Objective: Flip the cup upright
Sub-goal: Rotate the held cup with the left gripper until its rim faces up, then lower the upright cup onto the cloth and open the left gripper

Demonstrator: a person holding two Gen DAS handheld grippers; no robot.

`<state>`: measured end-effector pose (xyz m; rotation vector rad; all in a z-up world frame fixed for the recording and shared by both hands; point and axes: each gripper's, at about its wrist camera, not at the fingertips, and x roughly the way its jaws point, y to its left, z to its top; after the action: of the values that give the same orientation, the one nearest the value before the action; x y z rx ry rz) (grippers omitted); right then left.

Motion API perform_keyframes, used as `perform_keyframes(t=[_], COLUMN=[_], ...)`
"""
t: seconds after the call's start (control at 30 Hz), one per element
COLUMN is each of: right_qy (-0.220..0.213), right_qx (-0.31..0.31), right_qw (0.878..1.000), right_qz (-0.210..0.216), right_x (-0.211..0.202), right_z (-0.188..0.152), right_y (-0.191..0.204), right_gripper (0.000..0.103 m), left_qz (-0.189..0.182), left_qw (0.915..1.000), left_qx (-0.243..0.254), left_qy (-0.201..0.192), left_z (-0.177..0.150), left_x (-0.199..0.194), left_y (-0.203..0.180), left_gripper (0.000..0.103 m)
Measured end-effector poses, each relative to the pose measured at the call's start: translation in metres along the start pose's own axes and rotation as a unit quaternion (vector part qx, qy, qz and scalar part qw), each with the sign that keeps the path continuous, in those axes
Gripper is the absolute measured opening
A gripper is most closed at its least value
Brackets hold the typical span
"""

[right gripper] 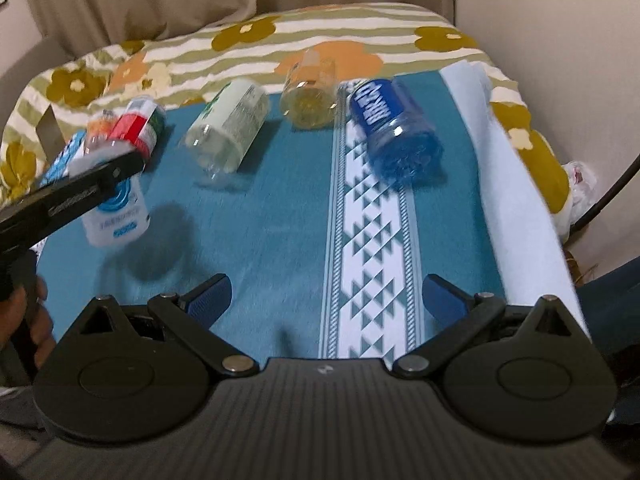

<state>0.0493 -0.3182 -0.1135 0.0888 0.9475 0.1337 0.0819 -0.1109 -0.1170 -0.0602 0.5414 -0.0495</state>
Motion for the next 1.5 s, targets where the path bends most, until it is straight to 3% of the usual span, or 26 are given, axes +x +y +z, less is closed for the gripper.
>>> perform_keyframes(t=[0.43,0.6,0.73,1.03,1.27,1.5], right_qy=[-0.004,-0.006,-0.009,-0.013,-0.025,-0.04], right_qx=[-0.03,-0.032,-0.031,-0.026,-0.025,-0.025], right_qw=[1.0,0.999,0.999,1.0,0.999,0.999], right_qz=[-0.002,-0.005,-0.003,-0.006,-0.002,0.01], right_x=[-0.005,-0.007,-0.009,-0.015,-0.036,-0.071], right_z=[-0.018,-0.021,-0.023,-0.027,-0.02,0.005], right_y=[0.024,0.027,0.028,0.025,0.027,0.037], right_gripper=[0.103,0.103,0.103,0.103,0.103,0.103], left_qz=[-0.007,-0.01,-0.01,-0.007,0.0,0.005], left_qw=[0.9998,0.9985,0.9973,0.997,0.9964,0.9936], left_qx=[0.003,0.027,0.037,0.04,0.036,0.039], left_qy=[0.017,0.047,0.062,0.065,0.077,0.106], left_z=[-0.024,-0.027,-0.029,-0.027,-0.018,0.009], left_x=[-0.002,-0.008,-0.011,-0.014,-0.031,-0.072], left_y=[0.007,0.001,-0.003,-0.005,-0.002,0.007], left_gripper=[0.065,0.065,0.081,0.096,0.097,0.098])
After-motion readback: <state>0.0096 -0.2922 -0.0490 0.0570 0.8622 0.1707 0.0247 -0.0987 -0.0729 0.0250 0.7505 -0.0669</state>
